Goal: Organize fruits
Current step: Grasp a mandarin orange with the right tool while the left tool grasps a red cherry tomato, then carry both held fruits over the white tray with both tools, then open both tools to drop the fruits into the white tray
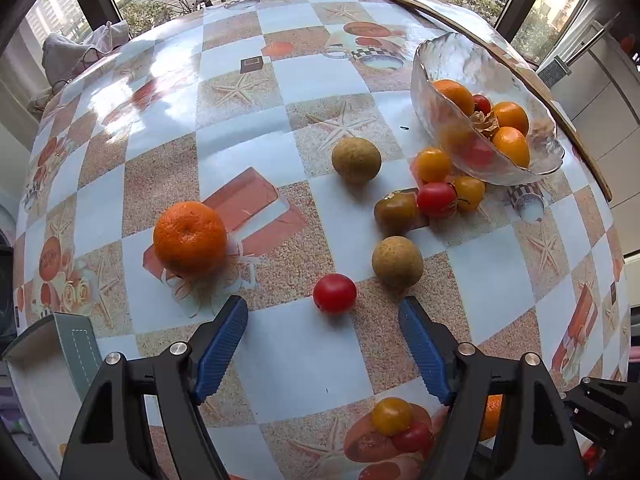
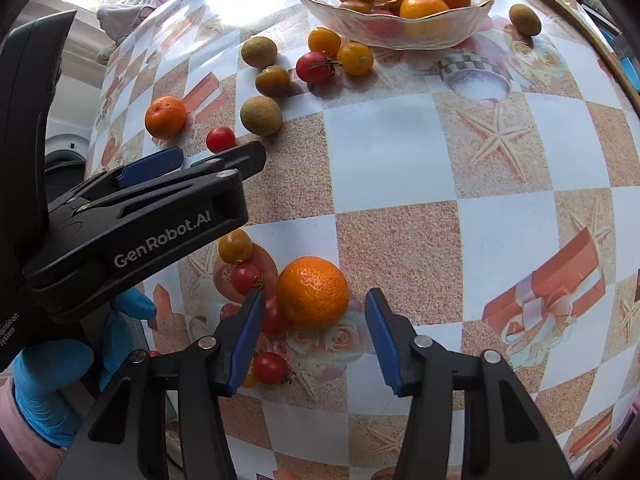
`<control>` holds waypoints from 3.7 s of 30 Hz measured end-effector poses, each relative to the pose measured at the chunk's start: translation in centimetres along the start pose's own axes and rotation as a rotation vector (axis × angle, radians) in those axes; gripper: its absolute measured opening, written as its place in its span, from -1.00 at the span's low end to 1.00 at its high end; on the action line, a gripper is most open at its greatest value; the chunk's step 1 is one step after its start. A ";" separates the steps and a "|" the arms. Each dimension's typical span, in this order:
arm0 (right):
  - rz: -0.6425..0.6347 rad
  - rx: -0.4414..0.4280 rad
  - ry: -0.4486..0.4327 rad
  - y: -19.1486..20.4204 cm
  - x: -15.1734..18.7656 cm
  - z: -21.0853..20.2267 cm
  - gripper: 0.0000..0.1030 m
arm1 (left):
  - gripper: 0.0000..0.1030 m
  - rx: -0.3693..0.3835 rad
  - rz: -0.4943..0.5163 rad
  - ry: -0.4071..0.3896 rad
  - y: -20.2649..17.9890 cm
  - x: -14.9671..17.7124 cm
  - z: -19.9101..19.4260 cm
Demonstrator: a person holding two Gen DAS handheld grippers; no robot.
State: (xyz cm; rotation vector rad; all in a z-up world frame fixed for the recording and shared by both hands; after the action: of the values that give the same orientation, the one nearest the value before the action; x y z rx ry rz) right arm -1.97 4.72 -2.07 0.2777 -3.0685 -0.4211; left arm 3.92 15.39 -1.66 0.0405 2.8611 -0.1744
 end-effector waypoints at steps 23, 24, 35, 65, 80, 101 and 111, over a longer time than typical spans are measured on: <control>0.032 0.052 -0.020 -4.7 4.0 -2.8 -0.28 | -0.59 0.056 0.086 -0.006 -2.4 3.5 -1.8; 0.034 0.054 -0.023 -4.9 4.2 -2.9 -0.28 | -0.59 0.061 0.077 -0.015 -2.4 4.1 -2.1; 0.058 0.069 -0.020 -6.0 6.6 -4.3 -0.28 | -0.59 0.071 0.019 -0.023 -0.6 8.7 -5.8; -0.237 0.036 -0.036 10.6 7.3 -4.7 -0.28 | -0.59 -0.019 -0.309 -0.112 12.0 20.8 -14.5; -0.463 0.003 0.023 22.7 7.3 -0.8 -0.28 | -0.59 -0.109 -0.502 -0.066 18.6 28.4 -14.2; -0.551 0.108 0.067 27.0 5.6 5.6 -0.26 | -0.58 -0.125 -0.504 0.020 19.7 29.1 -11.4; -0.548 0.079 0.104 28.1 5.5 6.9 0.23 | 0.53 -0.150 -0.464 0.000 19.0 28.6 -11.9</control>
State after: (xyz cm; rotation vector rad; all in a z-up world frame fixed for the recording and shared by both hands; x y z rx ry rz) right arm -12.59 32.16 -1.09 1.1132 -2.8686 -0.2817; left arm -25.91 36.04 -0.30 -0.6531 2.8252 -0.0489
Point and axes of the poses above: each gripper's, at about its wrist camera, not at the fingertips, and z roughly the way its jaws point, y to its left, x to its underside, the point moved 3 cm from there along z, roughly the way its jaws point, and after that the axes turned 4 degrees about x, right-handed, at the moved point
